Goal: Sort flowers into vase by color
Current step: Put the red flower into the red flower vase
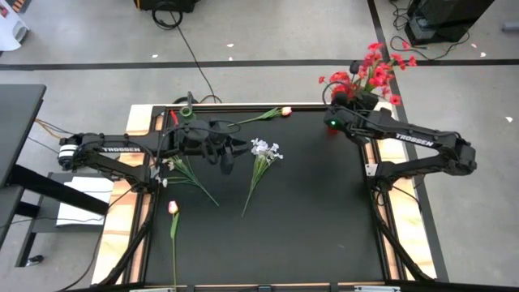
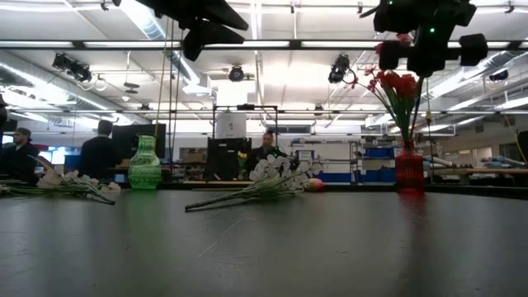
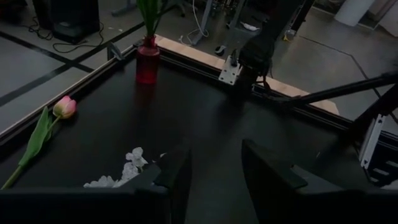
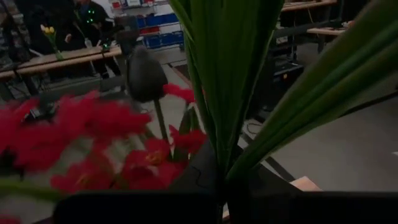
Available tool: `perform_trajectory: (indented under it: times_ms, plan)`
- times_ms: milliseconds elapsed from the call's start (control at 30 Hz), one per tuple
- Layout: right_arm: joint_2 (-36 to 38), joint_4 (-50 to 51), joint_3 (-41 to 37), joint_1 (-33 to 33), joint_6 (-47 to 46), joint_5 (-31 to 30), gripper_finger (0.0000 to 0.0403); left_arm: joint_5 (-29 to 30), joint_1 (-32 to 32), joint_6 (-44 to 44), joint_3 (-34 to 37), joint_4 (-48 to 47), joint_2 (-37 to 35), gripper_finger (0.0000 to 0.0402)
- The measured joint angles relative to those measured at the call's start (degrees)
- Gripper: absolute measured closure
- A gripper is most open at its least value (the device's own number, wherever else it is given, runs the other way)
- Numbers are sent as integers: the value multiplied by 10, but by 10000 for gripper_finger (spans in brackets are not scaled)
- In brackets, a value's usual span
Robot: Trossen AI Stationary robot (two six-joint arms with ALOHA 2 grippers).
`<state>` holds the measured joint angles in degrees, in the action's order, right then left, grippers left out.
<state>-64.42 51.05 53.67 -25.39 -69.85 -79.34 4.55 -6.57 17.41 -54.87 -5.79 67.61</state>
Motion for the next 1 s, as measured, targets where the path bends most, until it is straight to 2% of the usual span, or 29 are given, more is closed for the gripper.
perform_trajectory:
  times_ms: [600, 767, 1000]
  plan:
    - [-113, -6, 0, 0, 7, 69, 376, -1, 17, 5, 0, 0, 0, 256]
    - [-124, -6, 0, -2, 23, 118, 341, -1, 17, 5, 0, 0, 0, 256]
    - [-109, 8, 0, -2, 26, 139, 280, -1, 17, 5, 0, 0, 0, 256]
